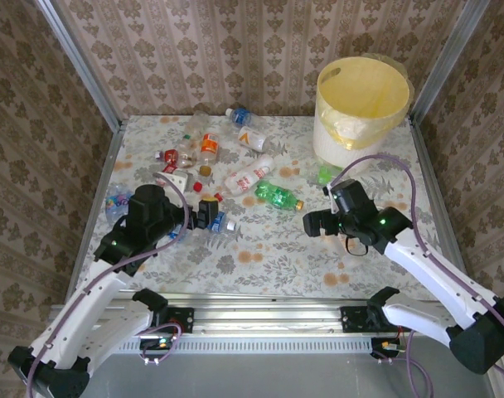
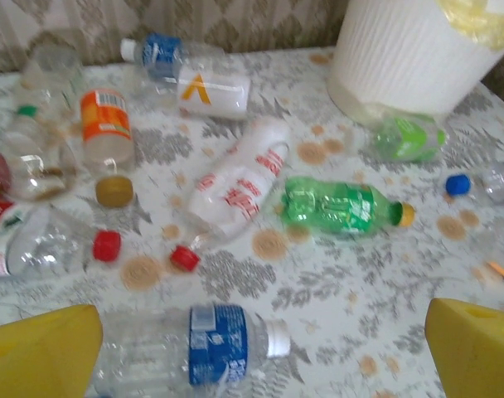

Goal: Throw the plastic bottles in the bin

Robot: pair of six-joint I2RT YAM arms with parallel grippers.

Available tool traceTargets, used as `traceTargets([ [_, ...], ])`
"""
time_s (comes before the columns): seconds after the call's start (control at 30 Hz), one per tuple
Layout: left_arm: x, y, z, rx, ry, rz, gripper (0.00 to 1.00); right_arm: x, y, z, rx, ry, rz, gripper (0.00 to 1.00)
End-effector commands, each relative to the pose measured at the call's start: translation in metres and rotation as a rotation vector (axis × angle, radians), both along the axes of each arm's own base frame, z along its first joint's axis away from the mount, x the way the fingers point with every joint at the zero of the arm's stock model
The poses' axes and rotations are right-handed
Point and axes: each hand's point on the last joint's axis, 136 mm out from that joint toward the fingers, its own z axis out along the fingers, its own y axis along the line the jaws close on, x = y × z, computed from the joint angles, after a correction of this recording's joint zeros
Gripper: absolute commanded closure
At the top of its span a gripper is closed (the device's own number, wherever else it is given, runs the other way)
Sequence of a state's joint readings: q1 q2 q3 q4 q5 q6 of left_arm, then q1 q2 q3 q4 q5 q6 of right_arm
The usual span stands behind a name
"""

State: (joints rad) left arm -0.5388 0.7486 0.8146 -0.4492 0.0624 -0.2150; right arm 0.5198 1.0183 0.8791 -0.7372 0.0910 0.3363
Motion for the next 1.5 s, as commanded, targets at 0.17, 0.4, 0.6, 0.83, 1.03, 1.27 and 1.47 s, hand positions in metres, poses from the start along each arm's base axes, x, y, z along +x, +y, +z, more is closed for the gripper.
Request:
traceTargets([
  [0.17, -0.015, -0.001, -0.005, -0.037, 0.068, -0.007, 0.00, -0.013, -0.054, -0.028, -0.201, 0.144, -0.228, 0.00],
  [0.4, -0.019, 0.003, -0.001, -0.029, 0.068, -0.005, 0.00, 0.001, -0.055, -0.069, -0.146, 0.255, -0.284, 0.00],
  [0.6, -0.029, 0.007, -0.001, -0.039, 0.085, -0.007, 0.00, 0.005, -0.060, -0.097, -0.136, 0.322, -0.301, 0.00],
  [0.83, -0.037, 0.011, 0.010, -0.064, 0.056, -0.011, 0.00, 0.011, -0.051, -0.123, -0.088, 0.389, -0.287, 0.09],
  [1.03, -0.039, 0.010, 0.014, -0.072, 0.054, -0.022, 0.00, 0.015, -0.044, -0.139, -0.071, 0.435, -0.281, 0.18],
  [1.27, -0.040, 0.010, 0.012, -0.071, 0.056, -0.024, 0.00, 0.017, -0.036, -0.150, -0.040, 0.464, -0.274, 0.22],
  [1.47, -0.039, 0.011, 0.010, -0.065, 0.052, -0.017, 0.00, 0.022, -0.031, -0.151, -0.022, 0.469, -0.270, 0.29],
])
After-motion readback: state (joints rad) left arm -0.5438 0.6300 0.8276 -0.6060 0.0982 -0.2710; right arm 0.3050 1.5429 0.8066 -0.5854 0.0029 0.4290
